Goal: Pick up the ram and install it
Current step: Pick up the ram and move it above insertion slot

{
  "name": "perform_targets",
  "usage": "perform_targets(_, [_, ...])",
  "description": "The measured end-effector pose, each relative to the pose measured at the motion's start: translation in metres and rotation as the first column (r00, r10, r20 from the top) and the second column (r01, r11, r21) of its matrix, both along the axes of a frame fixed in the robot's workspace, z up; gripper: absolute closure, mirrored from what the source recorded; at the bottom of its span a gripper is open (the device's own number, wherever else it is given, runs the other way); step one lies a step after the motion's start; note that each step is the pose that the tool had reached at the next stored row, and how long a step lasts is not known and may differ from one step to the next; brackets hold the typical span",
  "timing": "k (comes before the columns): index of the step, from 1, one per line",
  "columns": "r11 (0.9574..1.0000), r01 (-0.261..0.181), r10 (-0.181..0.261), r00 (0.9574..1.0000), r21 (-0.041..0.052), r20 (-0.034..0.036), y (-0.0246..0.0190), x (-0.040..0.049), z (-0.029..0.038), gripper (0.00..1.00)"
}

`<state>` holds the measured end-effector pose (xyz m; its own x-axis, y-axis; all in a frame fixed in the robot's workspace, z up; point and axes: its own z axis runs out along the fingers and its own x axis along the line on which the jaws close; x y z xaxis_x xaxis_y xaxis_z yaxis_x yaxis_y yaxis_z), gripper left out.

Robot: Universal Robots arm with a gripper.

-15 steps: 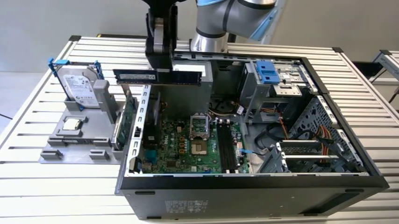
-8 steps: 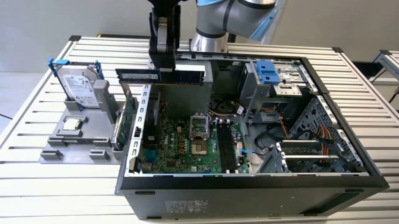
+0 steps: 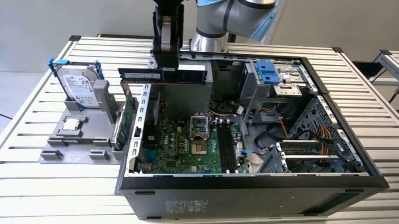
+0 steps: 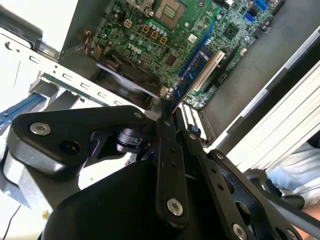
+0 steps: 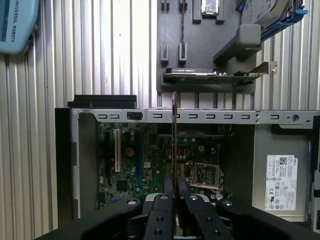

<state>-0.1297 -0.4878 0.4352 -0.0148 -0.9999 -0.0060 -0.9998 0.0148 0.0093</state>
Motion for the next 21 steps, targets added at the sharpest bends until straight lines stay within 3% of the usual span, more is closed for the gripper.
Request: perform_targets(21, [1.0,0.0,0.0,1.0,-0.0001,-0.0001,0.0,0.0084,0.003,1.0])
